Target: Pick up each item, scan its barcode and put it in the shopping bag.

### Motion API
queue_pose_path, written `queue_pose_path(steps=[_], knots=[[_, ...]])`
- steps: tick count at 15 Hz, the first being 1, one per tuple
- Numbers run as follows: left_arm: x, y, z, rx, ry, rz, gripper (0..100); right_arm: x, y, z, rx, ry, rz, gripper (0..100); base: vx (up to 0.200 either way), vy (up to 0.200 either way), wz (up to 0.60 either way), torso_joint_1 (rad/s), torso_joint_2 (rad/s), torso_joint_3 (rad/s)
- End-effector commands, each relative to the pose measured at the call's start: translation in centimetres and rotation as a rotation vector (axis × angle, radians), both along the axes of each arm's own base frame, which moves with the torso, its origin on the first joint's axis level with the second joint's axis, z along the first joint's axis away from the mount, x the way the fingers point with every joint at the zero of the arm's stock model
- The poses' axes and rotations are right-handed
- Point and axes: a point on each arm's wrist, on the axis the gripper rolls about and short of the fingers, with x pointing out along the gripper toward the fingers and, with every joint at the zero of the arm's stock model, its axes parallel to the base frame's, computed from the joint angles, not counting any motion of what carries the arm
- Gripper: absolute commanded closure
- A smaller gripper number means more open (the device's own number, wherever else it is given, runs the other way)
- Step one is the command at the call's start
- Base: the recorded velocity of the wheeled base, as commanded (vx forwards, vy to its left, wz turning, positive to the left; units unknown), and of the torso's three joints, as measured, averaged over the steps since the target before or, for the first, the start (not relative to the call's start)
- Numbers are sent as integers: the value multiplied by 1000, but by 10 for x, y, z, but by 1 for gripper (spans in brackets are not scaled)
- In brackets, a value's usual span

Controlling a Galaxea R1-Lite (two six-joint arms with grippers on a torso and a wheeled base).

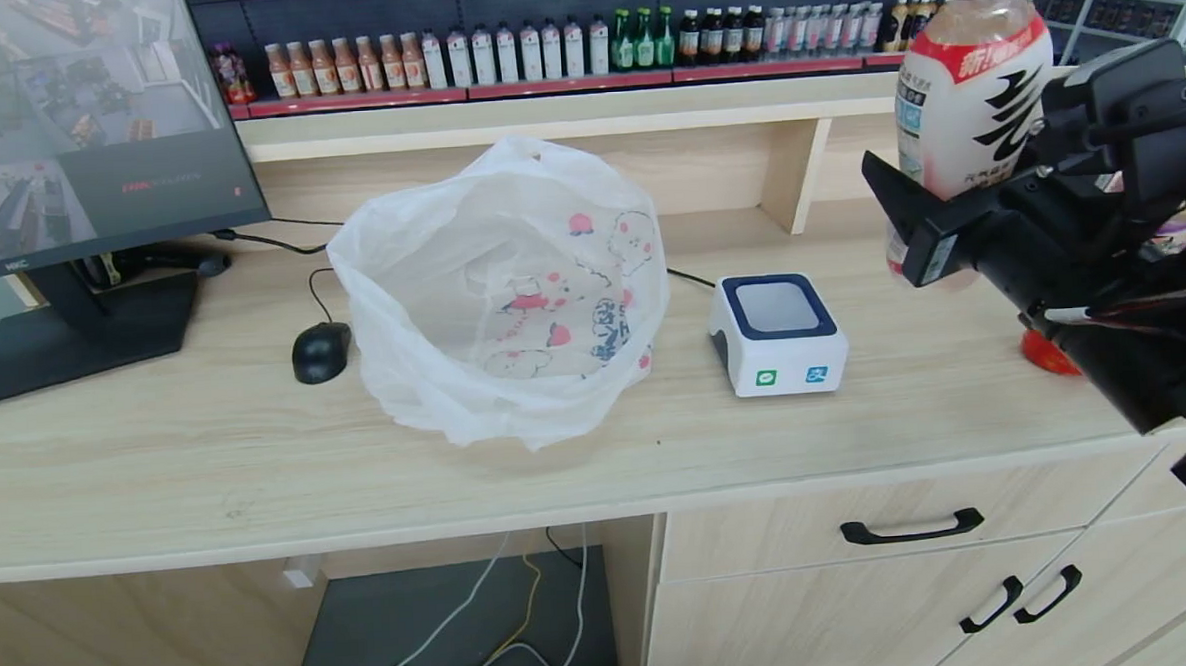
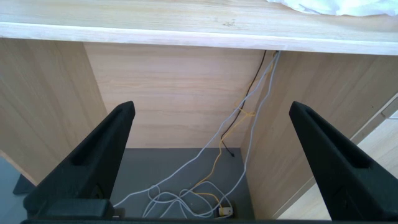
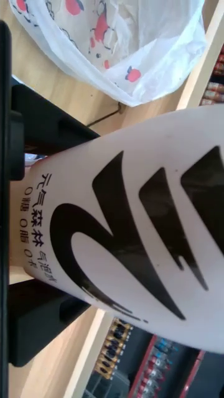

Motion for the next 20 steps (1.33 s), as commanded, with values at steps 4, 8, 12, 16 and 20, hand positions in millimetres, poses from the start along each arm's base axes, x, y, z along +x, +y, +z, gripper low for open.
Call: queue_pose_path(steps=[4,8,12,16,20], knots=[[0,0,0,0,-1,0,0,27,9,-14,-127,-6,50,100,0,0,0,0,0,0],[0,0,0,0,-1,0,0,42,4,-14,-305,-91,172,100,0,0,0,0,0,0],[0,0,0,0,-1,0,0,51,1,-24,-421,-122,196,100,0,0,0,0,0,0],[0,0,0,0,-1,0,0,72,5,-29,-510,-210,228,100,0,0,0,0,0,0],[0,0,0,0,-1,0,0,87,3,-38,-562,-249,258,100,0,0,0,0,0,0]])
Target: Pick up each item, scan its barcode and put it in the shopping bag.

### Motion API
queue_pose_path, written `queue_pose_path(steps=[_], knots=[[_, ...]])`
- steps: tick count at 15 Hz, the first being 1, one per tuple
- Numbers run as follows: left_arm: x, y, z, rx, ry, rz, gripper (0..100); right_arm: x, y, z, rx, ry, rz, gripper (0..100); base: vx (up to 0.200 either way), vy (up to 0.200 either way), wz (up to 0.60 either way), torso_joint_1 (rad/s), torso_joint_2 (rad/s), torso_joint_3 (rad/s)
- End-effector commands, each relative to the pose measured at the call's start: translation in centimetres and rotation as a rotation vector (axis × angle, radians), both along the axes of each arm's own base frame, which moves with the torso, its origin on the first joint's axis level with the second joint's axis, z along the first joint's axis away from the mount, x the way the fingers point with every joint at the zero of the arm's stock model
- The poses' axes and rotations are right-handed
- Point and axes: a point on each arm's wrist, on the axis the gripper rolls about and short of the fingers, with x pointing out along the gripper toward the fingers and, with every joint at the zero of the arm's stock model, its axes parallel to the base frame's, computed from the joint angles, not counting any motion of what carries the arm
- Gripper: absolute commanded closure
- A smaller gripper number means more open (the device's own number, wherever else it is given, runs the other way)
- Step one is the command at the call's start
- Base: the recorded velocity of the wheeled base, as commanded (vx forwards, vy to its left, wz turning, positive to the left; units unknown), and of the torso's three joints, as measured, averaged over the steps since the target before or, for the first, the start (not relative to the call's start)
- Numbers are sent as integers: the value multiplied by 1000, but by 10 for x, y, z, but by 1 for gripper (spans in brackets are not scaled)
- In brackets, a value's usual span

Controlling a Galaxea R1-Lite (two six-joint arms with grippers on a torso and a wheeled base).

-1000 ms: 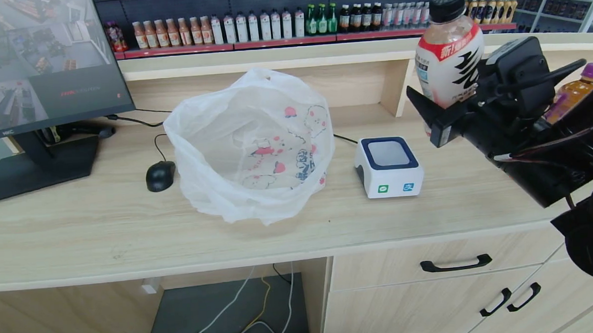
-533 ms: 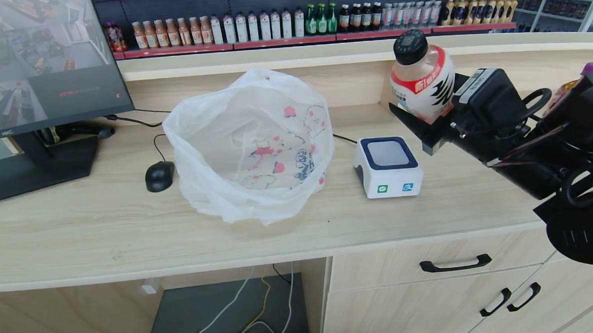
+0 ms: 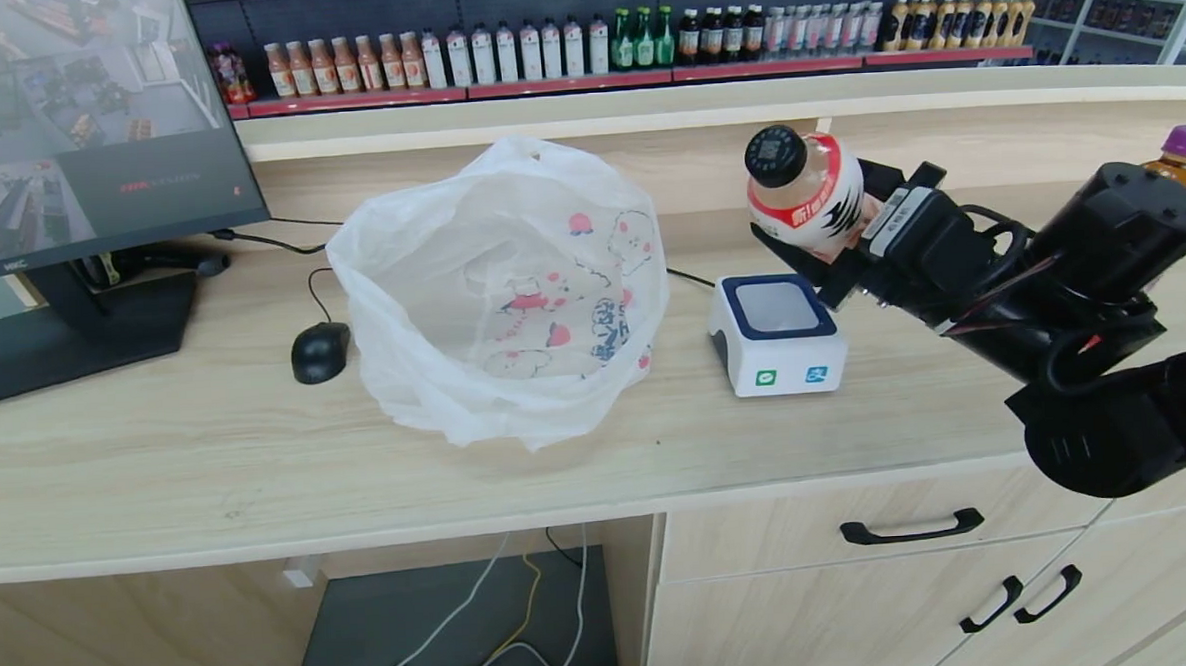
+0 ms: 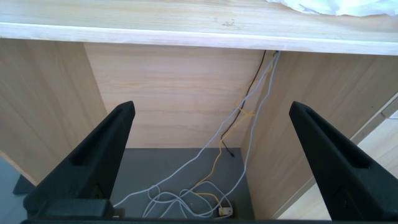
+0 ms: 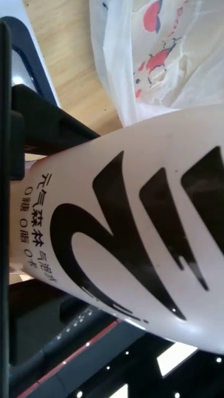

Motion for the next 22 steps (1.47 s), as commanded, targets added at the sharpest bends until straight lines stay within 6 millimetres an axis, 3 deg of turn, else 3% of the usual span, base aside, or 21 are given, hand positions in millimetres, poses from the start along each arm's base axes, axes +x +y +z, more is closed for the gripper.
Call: queue_pose_path(steps=[1,5,22], knots=[[0,0,0,0,-1,0,0,10,3,-10,-33,0,21,100,0,0,0,0,0,0],[0,0,0,0,-1,0,0,15,4,-22,-51,11,26,100,0,0,0,0,0,0],[0,0,0,0,-1,0,0,12,6,-34,-107,15,60,100,0,0,0,0,0,0]])
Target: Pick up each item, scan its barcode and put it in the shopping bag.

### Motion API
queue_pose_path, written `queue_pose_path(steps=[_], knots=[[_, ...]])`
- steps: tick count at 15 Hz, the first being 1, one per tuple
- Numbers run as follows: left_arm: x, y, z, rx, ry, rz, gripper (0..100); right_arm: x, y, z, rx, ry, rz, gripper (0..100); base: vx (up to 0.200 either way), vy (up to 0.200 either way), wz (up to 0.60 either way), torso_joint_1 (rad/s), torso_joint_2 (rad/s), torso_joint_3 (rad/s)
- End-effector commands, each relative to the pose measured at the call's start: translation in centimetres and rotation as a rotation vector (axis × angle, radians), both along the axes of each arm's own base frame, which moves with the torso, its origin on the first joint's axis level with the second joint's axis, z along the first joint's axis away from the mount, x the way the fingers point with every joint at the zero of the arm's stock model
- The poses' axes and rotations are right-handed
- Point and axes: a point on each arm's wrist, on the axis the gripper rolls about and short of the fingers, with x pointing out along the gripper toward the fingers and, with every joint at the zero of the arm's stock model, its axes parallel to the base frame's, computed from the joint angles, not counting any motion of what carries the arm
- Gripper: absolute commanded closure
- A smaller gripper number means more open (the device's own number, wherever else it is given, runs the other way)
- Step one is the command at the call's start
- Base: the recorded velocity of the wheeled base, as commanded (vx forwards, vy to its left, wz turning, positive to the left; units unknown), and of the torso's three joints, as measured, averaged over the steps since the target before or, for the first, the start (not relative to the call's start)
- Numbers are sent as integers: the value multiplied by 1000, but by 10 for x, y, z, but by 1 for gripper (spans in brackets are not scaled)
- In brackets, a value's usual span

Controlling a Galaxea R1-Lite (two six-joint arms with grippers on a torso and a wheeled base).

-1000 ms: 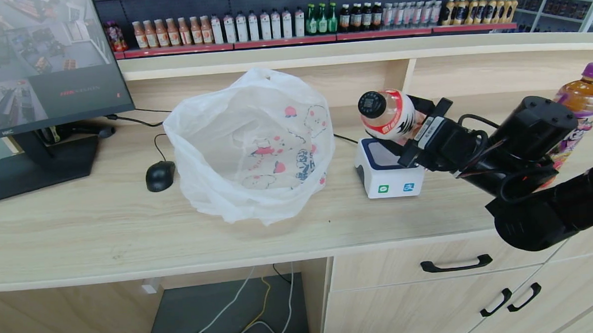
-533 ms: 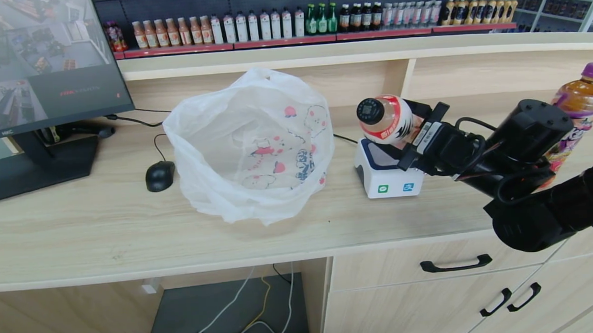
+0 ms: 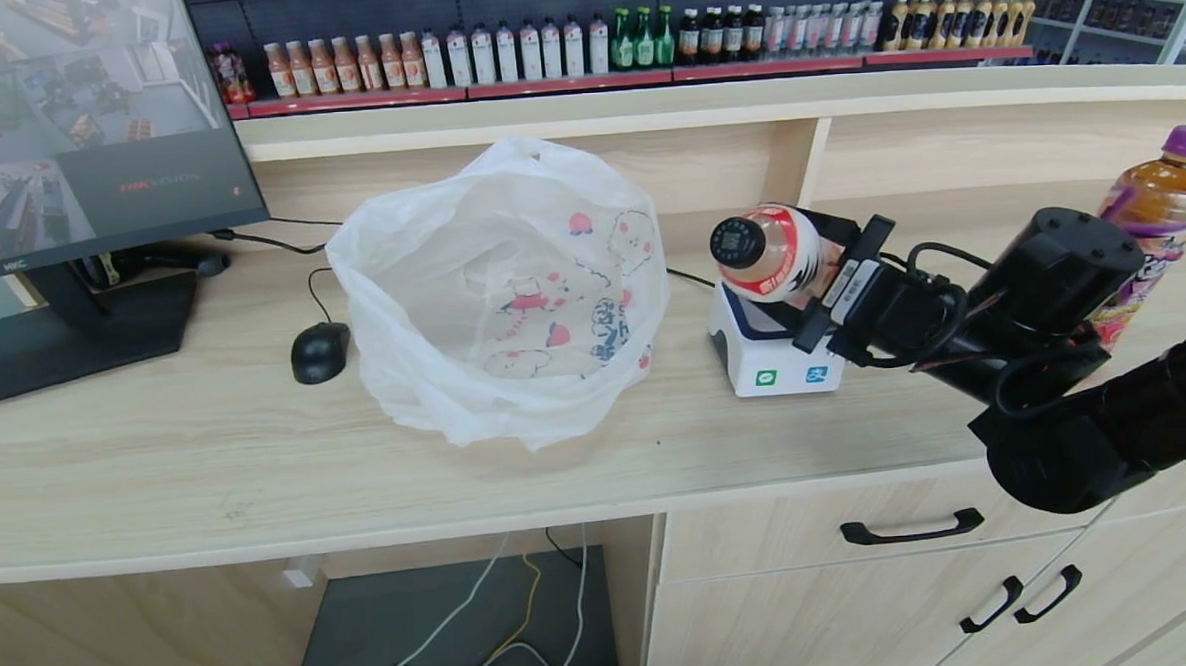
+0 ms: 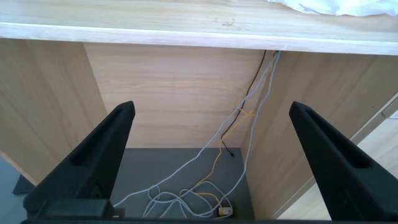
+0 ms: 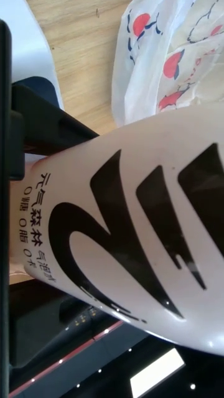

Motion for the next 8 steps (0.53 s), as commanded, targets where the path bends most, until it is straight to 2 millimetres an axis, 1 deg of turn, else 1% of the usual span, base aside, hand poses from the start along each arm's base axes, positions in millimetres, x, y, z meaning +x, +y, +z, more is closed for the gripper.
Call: queue_pose_path(steps=[1,8], knots=[[0,0,0,0,-1,0,0,-1,0,-2,-6,8,2,100,0,0,0,0,0,0],[0,0,0,0,-1,0,0,-1,1,-5,-11,13,7,100,0,0,0,0,0,0]])
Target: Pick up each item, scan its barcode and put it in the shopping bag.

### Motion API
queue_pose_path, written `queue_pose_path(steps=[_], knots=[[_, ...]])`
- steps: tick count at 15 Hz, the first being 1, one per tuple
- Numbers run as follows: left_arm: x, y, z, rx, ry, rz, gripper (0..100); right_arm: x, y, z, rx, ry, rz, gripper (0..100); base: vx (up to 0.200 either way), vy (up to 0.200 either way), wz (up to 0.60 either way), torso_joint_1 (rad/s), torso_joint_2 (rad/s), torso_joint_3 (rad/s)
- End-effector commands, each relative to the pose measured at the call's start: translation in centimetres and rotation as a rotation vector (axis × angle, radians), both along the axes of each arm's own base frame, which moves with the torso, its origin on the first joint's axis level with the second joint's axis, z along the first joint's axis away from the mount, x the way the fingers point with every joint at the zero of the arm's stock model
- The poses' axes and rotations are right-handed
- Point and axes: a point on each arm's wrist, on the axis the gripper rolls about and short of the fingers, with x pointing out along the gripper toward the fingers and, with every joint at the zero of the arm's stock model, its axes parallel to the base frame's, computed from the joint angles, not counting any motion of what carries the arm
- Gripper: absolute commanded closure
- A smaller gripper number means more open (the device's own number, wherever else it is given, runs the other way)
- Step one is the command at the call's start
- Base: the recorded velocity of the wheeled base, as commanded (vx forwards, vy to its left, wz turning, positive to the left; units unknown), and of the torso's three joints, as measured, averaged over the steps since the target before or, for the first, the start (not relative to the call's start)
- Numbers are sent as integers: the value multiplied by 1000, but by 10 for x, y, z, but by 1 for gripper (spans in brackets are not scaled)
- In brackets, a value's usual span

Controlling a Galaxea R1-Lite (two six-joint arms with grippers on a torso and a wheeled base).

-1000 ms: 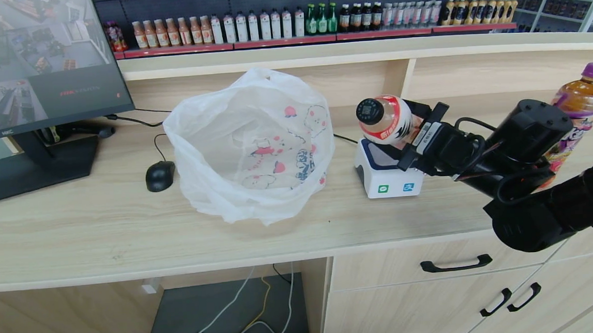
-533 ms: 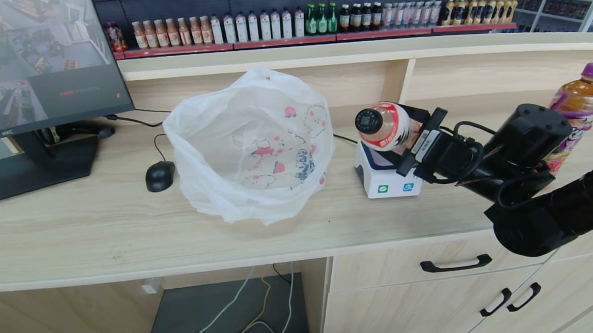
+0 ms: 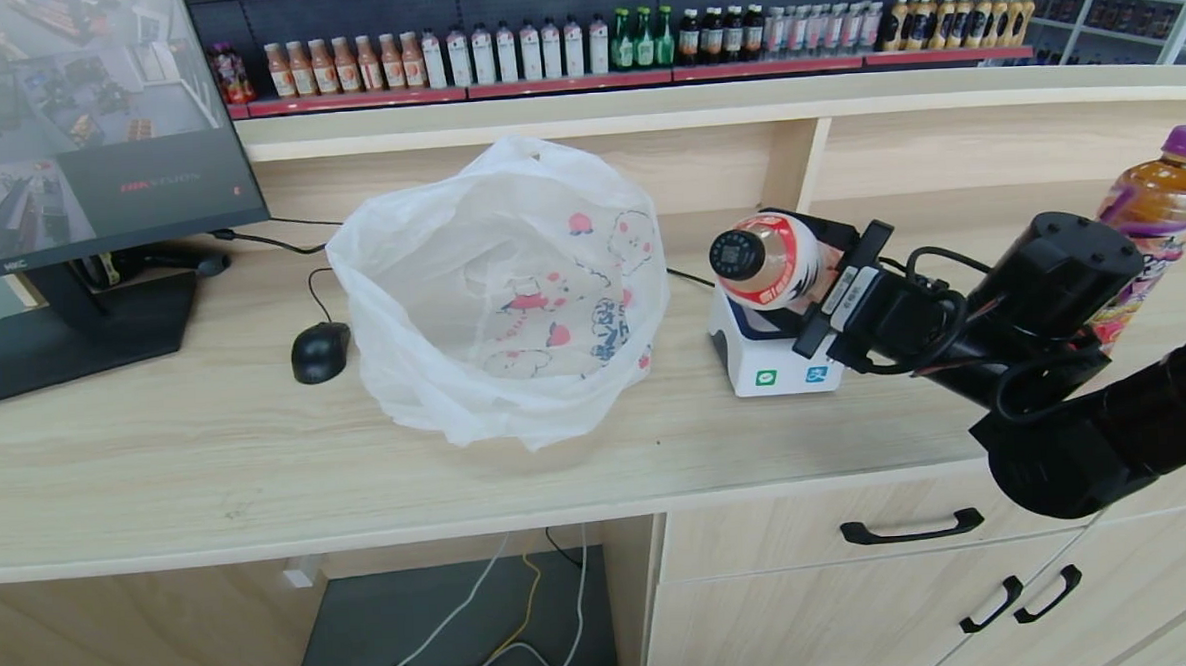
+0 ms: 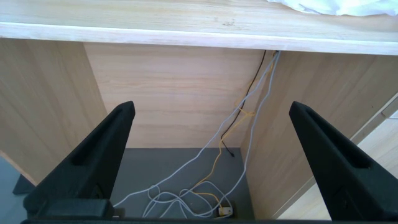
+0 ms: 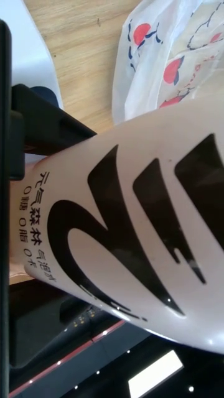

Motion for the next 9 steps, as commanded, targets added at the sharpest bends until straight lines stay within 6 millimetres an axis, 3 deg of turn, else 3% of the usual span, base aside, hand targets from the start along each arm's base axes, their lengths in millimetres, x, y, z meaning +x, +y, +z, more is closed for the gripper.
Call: queue_pose_path(steps=[1,9], knots=[[0,0,0,0,-1,0,0,0,1,-1,-2,4,4,100,0,0,0,0,0,0],[0,0,0,0,-1,-1,0,-1,5,-2,-4,4,18,100,0,0,0,0,0,0]])
